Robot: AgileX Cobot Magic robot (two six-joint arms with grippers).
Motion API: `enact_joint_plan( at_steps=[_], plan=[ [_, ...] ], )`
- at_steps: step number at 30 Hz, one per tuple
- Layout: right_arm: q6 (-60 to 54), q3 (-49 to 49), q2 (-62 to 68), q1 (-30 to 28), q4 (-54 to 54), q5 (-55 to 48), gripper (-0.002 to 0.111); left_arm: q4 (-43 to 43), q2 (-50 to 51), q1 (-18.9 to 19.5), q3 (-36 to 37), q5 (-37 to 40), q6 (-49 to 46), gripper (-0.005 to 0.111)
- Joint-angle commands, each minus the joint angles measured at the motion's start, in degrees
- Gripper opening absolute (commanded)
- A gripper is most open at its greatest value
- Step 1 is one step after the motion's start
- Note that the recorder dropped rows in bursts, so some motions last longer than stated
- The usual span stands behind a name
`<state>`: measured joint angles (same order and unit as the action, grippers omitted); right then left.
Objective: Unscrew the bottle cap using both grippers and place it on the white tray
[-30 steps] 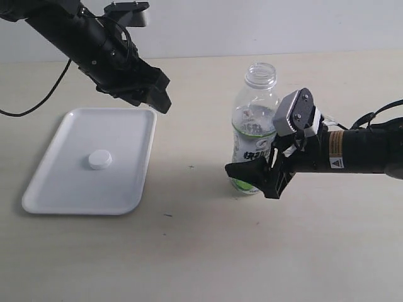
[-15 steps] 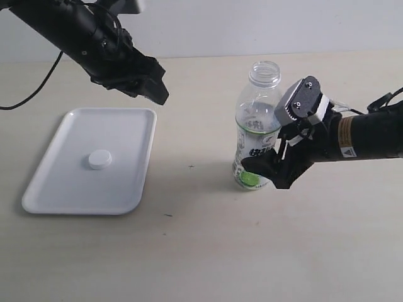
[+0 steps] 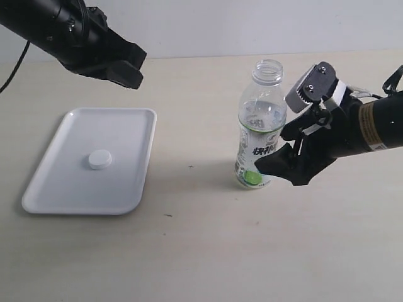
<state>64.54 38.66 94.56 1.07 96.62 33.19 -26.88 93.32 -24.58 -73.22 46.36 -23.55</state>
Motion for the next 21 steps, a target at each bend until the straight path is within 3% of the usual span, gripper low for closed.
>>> enact_joint_plan(
  at_steps=[1, 6, 15, 21],
  plan=[
    [14.35, -0.43, -3.64, -0.02, 3.32, -1.38, 0.075, -0.76, -4.84, 0.08, 2.90, -0.26, 1.58, 0.000],
    [17.04, -1.86, -7.39, -0.02, 3.32, 1.55, 0.061, -1.19, -12.96, 0.08, 11.38, -8.33, 3.03, 0.000],
    [20.66, -4.78, -13.33, -0.02, 3.32, 2.54, 0.021, -5.60, -38.62, 0.08, 38.08, -37.60, 3.03, 0.000],
    [22.12, -5.20, -15.45, -0.02, 3.32, 2.44, 0.000, -5.61, -54.35, 0.08, 52.39, -51.51, 3.20, 0.000]
  ],
)
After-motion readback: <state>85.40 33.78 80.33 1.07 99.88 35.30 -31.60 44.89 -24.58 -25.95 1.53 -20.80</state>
